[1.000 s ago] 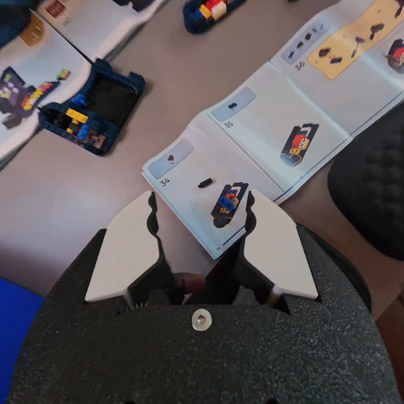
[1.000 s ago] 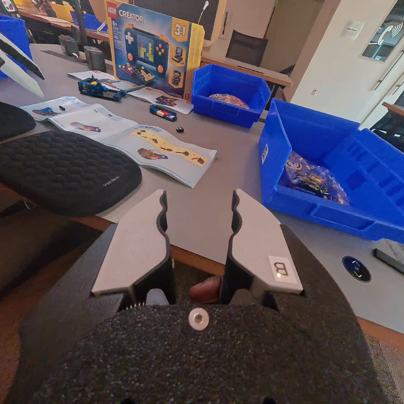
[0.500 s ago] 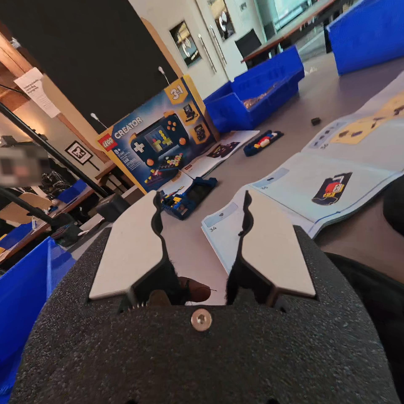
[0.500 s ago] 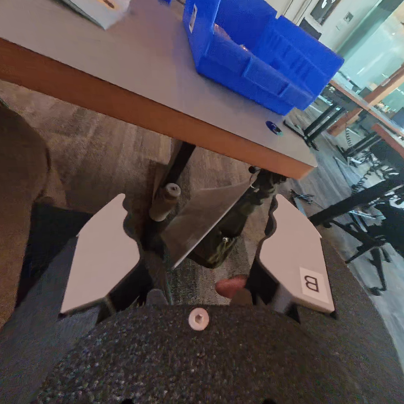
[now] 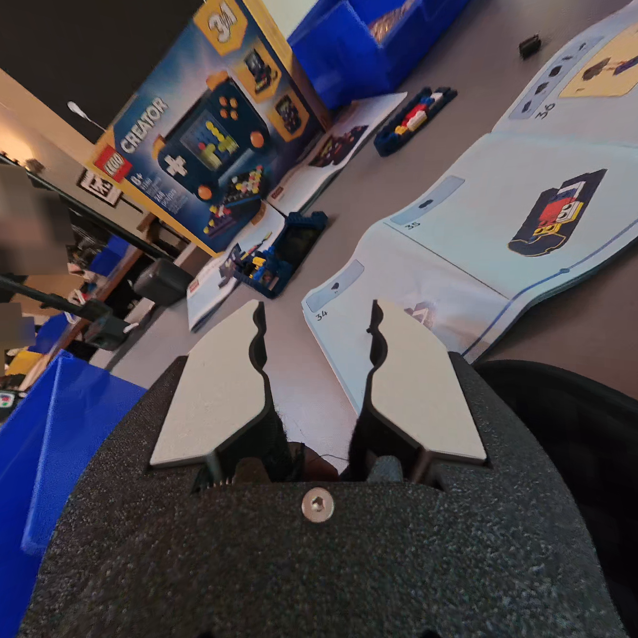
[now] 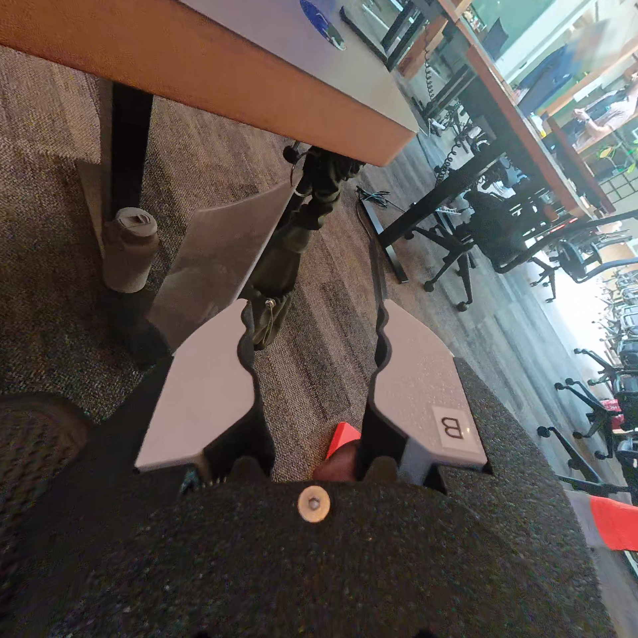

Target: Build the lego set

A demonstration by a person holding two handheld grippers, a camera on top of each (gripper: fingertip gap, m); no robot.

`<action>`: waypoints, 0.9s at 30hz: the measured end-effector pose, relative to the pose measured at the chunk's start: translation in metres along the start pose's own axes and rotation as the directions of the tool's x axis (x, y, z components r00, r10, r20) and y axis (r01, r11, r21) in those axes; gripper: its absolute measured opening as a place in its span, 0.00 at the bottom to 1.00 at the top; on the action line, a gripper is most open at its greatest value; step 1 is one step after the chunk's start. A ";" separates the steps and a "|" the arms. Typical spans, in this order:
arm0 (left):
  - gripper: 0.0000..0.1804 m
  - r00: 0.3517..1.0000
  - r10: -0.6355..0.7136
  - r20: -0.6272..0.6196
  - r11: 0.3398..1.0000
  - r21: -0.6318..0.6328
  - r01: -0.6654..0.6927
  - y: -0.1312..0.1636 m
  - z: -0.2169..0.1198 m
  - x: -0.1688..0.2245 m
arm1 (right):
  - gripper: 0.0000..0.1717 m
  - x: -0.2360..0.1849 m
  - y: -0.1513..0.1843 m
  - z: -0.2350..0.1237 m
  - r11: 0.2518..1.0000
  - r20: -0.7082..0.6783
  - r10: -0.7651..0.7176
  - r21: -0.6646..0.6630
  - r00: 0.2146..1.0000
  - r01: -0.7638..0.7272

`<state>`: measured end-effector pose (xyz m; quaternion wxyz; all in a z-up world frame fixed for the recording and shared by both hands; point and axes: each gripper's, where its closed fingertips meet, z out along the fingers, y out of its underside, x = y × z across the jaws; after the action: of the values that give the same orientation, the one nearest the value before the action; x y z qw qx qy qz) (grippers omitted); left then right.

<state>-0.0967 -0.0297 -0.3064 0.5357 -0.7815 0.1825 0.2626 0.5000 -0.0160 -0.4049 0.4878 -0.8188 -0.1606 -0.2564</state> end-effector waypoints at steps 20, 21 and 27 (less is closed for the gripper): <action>0.49 0.812 -0.502 -0.298 0.826 -0.443 0.348 0.038 0.023 0.020 | 0.23 0.031 -0.033 -0.123 0.869 -0.067 0.475 -0.119 0.877 -0.480; 0.50 0.798 -0.524 -0.298 0.811 -0.459 0.362 0.040 0.024 0.020 | 0.20 0.007 -0.039 -0.156 0.831 0.004 0.549 -0.107 0.836 -0.546; 0.51 0.778 -0.501 -0.379 0.826 -0.479 0.299 0.038 0.022 0.031 | 0.17 -0.206 0.108 -0.264 0.741 0.282 0.562 -0.591 0.778 -0.320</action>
<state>-0.0981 -0.0234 -0.3603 0.3480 -0.9333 0.0813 -0.0351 0.3175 -0.3021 -0.4981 0.2502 -0.9677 0.0113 0.0305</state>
